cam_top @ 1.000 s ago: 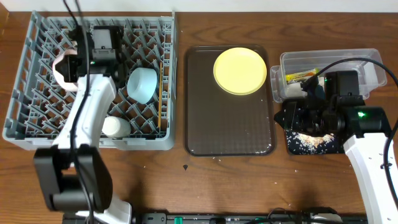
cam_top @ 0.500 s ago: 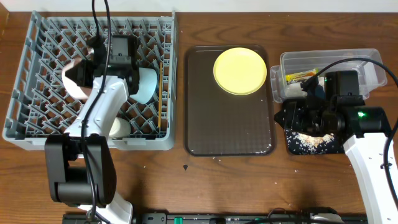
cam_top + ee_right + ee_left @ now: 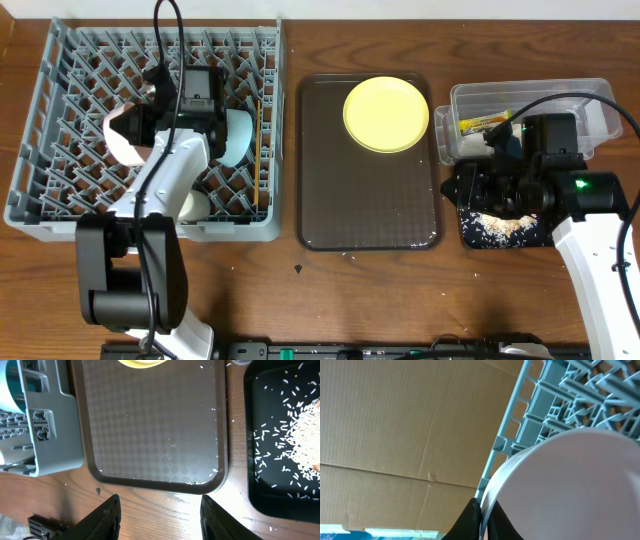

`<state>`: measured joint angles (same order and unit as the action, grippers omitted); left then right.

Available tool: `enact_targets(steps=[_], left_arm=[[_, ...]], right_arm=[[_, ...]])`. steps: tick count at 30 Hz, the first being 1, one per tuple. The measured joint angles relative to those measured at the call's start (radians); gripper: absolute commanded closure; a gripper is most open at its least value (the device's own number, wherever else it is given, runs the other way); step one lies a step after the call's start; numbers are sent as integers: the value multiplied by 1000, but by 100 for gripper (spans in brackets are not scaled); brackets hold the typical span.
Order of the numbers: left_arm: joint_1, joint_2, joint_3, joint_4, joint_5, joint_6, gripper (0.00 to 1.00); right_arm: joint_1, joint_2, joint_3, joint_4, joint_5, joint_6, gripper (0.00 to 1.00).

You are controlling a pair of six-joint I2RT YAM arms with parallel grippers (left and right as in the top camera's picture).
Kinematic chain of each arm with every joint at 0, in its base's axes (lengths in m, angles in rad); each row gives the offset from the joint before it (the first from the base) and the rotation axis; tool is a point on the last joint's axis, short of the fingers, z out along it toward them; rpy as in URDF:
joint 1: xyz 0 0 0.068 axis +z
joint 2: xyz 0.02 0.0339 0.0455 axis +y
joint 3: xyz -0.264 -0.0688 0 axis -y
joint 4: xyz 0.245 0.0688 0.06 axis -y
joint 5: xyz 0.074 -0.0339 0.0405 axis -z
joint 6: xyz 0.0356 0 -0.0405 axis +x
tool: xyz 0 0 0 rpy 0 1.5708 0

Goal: Sort waste into correct bins and load items into the dishwasher

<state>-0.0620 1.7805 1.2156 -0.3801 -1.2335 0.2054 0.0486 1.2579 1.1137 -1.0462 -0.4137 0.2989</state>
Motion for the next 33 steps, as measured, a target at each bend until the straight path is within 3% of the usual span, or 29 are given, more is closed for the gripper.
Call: enact_targets(steps=[21,24,28,33], left_arm=[[-42,11,-4,119,133,-2,77],[-47,11,-4,115,168,1,71],[-52,13,-8,126,239,-3,50],[-53,18,-15,200,289,24,49]], right_arm=[[0,0,0,5,0,0,51],[0,0,0,5,0,0,51],[0,0,0,7,0,0,51],[0,0,0,6,0,0,51]])
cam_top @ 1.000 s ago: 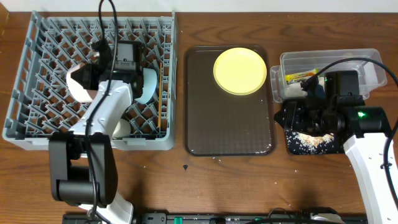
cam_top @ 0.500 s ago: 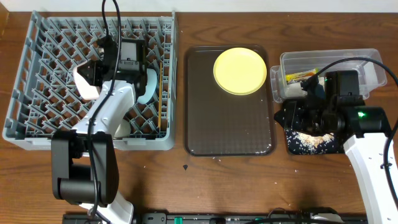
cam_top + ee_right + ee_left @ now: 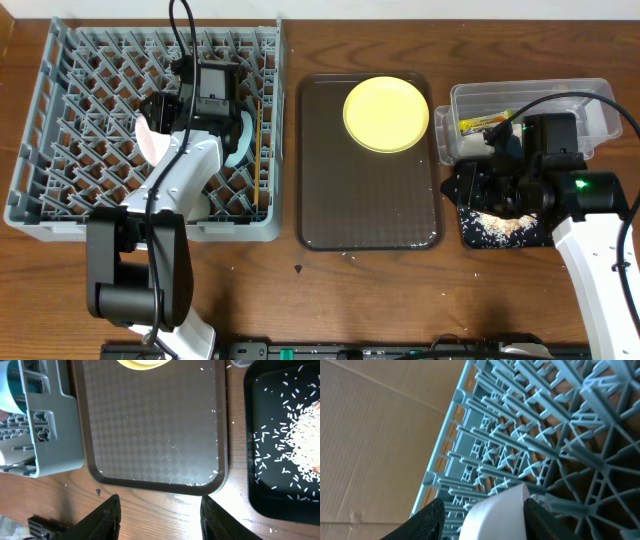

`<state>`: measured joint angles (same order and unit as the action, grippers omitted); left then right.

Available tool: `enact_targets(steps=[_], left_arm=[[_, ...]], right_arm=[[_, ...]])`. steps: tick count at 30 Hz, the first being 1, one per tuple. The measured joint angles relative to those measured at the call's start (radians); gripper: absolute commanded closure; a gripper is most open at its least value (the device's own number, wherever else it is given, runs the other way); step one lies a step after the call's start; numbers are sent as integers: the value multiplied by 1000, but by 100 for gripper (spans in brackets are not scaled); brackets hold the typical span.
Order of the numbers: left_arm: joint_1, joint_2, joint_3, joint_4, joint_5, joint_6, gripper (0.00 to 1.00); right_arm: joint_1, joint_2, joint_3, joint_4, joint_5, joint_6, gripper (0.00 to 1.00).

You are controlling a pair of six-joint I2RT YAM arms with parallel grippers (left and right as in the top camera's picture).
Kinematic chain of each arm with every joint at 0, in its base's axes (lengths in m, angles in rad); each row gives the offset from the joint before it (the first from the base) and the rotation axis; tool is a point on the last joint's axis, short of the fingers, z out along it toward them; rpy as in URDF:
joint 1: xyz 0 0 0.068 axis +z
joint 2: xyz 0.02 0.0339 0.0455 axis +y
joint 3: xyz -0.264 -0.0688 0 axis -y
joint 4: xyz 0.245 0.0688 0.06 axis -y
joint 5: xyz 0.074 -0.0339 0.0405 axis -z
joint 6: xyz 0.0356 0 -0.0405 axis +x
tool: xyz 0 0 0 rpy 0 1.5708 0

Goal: Sort waste into correct bins and load items into the dishwasher

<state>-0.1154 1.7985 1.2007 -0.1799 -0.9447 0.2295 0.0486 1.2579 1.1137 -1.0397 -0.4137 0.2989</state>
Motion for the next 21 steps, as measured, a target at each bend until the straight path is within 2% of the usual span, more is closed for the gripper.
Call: enact_targets(steps=[8,10,14,21], left_arm=[[-4,1,0,85,19,88,48],[-4,1,0,103,16,95,44],[-4,-3,0,109,4,113,24],[-4,-149,1,-5,45,58,22]], right_arm=[[0,0,0,0,0,0,50],[0,0,0,0,0,0,50],[0,0,0,0,0,0,50],[0,0,0,1,0,0,50]])
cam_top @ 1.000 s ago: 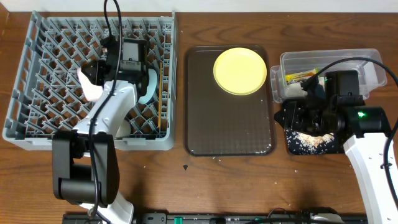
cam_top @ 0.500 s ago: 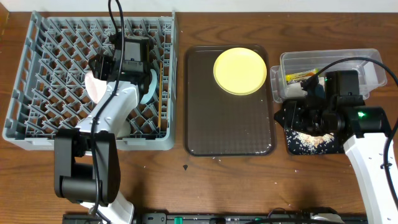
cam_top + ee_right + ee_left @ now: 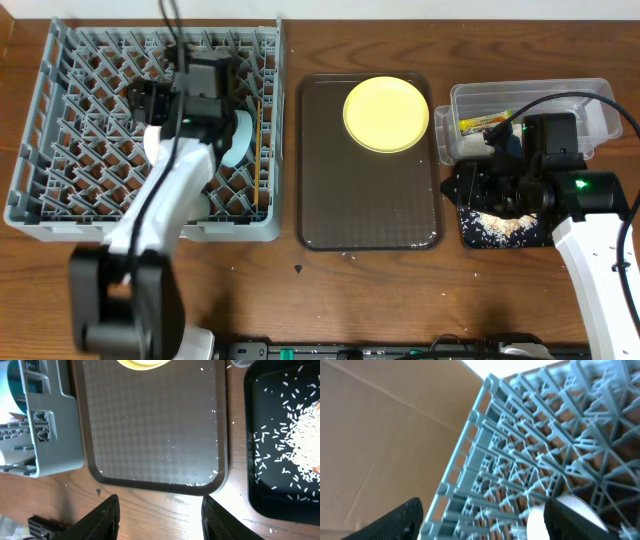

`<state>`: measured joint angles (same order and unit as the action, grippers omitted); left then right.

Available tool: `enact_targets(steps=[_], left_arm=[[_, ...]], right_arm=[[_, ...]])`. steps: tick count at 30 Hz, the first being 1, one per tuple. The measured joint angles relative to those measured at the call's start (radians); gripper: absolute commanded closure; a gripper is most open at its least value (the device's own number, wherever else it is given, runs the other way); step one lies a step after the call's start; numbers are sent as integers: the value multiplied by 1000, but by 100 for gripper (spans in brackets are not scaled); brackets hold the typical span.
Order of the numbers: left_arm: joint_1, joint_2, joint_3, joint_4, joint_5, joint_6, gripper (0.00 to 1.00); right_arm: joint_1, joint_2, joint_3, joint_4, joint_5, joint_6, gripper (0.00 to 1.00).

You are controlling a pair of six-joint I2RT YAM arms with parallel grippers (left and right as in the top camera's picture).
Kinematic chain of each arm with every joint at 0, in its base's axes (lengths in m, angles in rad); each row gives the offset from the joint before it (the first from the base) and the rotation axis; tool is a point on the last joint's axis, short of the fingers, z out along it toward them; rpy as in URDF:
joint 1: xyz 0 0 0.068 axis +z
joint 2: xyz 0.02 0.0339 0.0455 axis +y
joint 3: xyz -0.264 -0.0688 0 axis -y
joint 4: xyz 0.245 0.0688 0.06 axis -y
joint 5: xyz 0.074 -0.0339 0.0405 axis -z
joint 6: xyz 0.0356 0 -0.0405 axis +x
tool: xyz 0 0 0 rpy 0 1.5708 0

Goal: Sort waste into correct bins and load items into the dishwasher

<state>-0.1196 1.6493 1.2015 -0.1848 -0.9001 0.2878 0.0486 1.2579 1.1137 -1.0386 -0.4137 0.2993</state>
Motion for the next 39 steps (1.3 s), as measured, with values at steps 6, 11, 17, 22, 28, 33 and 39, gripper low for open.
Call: enact_targets(steps=[6,11,17,22,28,33,39], left_arm=[[4,-220,3,-266,368,-254,25],[-13,-290,3,-354,785,-431,27],[-100,-332,3,-504,1099,-530,27],[-167,-413,3,-632,1191,-554,26],[-184,-570,3,-736,1220,-558,25],[-184,-686,3,-807,1228,-562,25],[-184,-748,3,-846,1233,-562,25]], right_arm=[[0,0,0,15,0,0,50],[27,0,0,135,3,2,59],[183,58,3,298,121,163,67],[317,245,5,444,264,338,59],[382,500,5,641,445,586,55],[378,638,5,758,503,742,53],[369,707,19,830,532,854,99]])
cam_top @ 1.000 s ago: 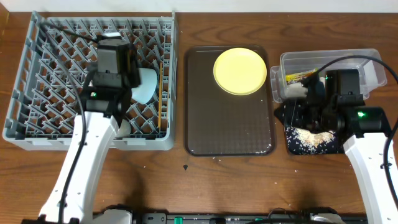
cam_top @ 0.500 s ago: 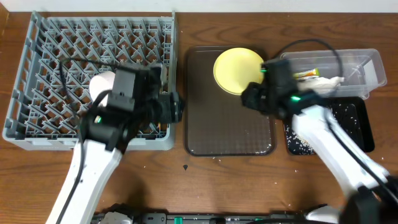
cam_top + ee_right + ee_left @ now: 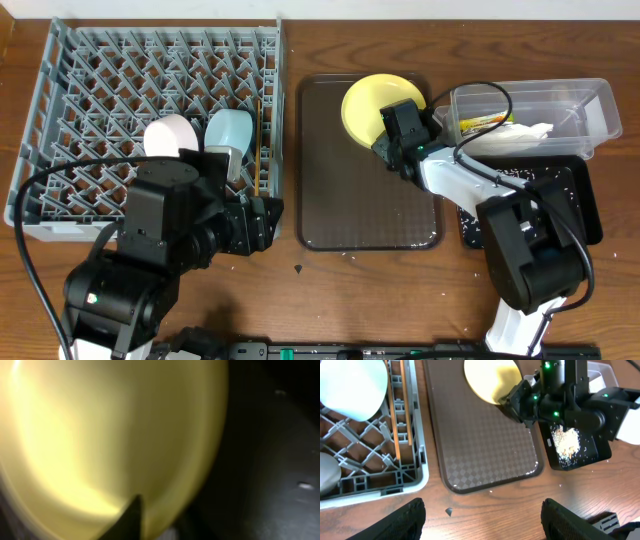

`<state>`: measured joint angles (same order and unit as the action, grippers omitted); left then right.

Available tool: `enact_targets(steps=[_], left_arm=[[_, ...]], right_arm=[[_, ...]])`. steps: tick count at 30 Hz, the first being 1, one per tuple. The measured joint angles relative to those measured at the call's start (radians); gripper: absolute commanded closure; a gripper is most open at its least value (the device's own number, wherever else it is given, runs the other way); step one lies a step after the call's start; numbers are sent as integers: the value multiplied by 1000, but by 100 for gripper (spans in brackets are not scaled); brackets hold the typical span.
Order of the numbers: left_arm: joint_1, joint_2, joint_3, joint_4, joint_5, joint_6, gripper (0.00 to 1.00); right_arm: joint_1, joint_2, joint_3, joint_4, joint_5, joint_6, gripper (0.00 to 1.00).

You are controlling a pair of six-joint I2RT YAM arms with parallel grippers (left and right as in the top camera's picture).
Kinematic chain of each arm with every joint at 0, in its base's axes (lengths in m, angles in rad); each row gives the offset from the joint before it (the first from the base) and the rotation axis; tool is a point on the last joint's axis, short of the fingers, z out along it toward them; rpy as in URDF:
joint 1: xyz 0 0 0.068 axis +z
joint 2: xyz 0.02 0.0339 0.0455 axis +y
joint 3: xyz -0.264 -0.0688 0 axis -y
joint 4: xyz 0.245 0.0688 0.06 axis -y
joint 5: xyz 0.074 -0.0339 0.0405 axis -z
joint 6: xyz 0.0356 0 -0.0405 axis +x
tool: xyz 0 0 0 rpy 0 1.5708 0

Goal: Sort waste into correct bins and load items into the dishwasher
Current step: 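Grasp the yellow plate edges with both grippers and lift it, then carry the yellow plate with the left gripper into the rack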

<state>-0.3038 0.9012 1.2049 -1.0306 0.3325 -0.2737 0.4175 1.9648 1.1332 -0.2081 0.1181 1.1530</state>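
Observation:
The yellow plate lies at the back of the brown tray. My right gripper is shut on its near right rim; in the right wrist view the plate fills the frame with one dark fingertip on top of it. A pink bowl and a light blue bowl stand in the grey dish rack. My left gripper hangs open above the table's front, near the rack's front right corner, with nothing between its fingers.
A clear bin with wrappers stands at the back right, and a black bin with rice in front of it. Wooden chopsticks stand in the rack's right side. Rice grains dot the tray's front edge.
My left gripper has gone from above the rack to the table's front, still open. My right gripper, open by the black bin before, is now shut on the yellow plate's rim.
My left gripper held the pink bowl over the rack. Then it was open with the bowl standing in the rack, then higher above it. The right arm stayed by the black bin all that while. Now the left is drawn back and the right holds the plate.

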Motion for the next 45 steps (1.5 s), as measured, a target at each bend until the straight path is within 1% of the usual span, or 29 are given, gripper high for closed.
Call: enact_targets(steps=[3,7,9,11,13,15,16,19,21,23,28,33,34,36,37,38,39,41,42,45], left_arm=[[0,0,0,-16,-2,0,25],[0,0,0,-20,-25,0,16],[0,0,0,-21,-51,-1,14],[0,1,0,-18,-65,-1,11],[0,5,0,-12,-77,0,6],[0,13,0,-5,-80,-2,1],[0,19,0,3,-80,-2,1],[0,47,0,34,-72,-3,2],[0,74,0,73,-34,-3,2],[0,102,0,104,9,-3,2],[0,183,0,190,140,-3,2],[0,247,0,245,269,-11,1],[0,255,0,248,283,-11,2],[0,270,0,249,312,-14,28],[0,275,0,251,326,-13,49],[0,278,0,254,343,-16,60],[0,280,0,257,359,-19,67],[0,281,0,269,386,-17,88],[0,281,0,272,402,-21,92],[3,282,0,264,389,-15,93]], right_arm=[[-1,2,11,-55,-14,18,99],[-6,-14,27,-148,-29,11,99],[-17,-34,25,-200,-35,-30,99],[-35,-61,12,-235,-42,-96,99],[-56,-100,-2,-253,-61,-174,99],[-84,-160,-10,-260,-108,-282,99],[-101,-195,-11,-262,-141,-344,99],[-169,-324,-11,-266,-308,-551,99],[-218,-413,-10,-286,-456,-686,99],[-256,-479,-10,-322,-570,-784,99],[-281,-588,-10,-412,-724,-945,99],[-276,-658,-10,-441,-813,-1046,99],[-273,-666,-10,-441,-835,-1062,99],[-268,-676,-10,-439,-873,-1089,99],[-268,-678,-10,-439,-890,-1099,99],[-268,-679,-10,-439,-902,-1107,99],[-269,-679,-10,-439,-909,-1113,99],[-268,-679,-10,-436,-928,-1121,99],[-267,-679,-10,-434,-936,-1122,99],[-268,-680,-10,-428,-948,-1127,99]])
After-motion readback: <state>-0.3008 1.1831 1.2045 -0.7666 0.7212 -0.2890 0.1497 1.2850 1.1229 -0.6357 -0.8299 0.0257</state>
